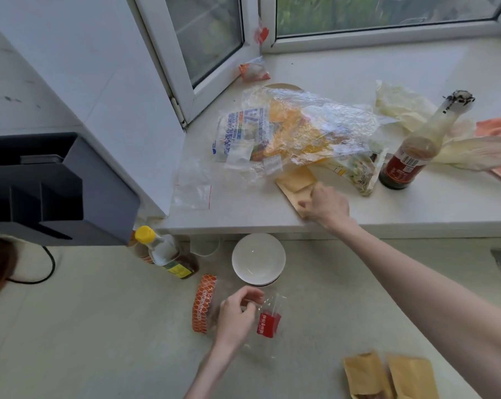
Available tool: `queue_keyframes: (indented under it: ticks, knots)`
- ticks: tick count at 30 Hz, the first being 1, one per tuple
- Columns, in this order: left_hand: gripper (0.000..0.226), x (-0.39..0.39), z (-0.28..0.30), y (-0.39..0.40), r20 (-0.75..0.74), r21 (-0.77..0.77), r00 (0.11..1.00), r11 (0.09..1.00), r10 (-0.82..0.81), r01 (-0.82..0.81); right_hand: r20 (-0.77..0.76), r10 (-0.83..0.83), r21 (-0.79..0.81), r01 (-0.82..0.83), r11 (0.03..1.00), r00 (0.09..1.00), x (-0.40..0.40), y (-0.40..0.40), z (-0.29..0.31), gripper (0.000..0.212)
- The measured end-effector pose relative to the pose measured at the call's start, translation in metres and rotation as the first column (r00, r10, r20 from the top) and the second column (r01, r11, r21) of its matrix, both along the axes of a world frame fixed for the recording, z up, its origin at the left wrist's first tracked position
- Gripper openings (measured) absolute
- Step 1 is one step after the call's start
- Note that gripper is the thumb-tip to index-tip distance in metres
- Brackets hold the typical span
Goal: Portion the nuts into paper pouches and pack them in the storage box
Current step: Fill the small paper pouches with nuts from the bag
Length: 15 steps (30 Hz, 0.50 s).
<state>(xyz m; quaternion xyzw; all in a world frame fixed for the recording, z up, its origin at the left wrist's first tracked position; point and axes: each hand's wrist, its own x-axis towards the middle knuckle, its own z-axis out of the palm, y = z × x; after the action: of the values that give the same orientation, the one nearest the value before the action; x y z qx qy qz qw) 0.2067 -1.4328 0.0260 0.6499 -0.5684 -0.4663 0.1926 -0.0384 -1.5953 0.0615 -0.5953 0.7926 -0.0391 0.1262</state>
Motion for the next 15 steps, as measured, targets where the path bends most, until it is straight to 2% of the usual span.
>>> queue_keyframes:
  ticks: [3,6,8,11,13,15]
  knots:
    - [0.035,0.007,0.002,0.001,-0.007,0.021,1.0,1.0,-0.002,0.002,0.026,-0.194,0.116,0.189,0.975,0.981,-0.014,-0.006,0.006,0.077]
    - [0.035,0.012,0.007,0.003,-0.019,0.032,1.0,0.999,0.011,-0.01,0.068,-0.254,0.195,0.237,0.952,0.965,-0.022,-0.001,0.003,0.089]
    - [0.034,0.012,0.01,0.005,-0.028,0.036,1.0,0.999,0.01,-0.009,0.112,-0.283,0.208,0.256,0.944,0.953,-0.024,0.004,0.001,0.079]
    - [0.033,0.009,0.018,0.008,-0.029,0.018,1.0,1.0,-0.007,0.007,0.229,-0.277,0.176,0.24,0.955,0.933,-0.027,0.017,0.003,0.039]
    - [0.035,0.007,0.026,0.008,-0.057,-0.006,0.998,1.0,-0.006,0.005,0.36,-0.233,0.103,0.21,0.972,0.903,-0.028,0.028,0.007,0.032]
    - [0.035,0.002,0.038,0.006,-0.093,-0.062,0.996,0.998,0.001,-0.006,0.417,-0.154,-0.001,0.17,0.986,0.896,-0.027,0.043,0.019,0.031]
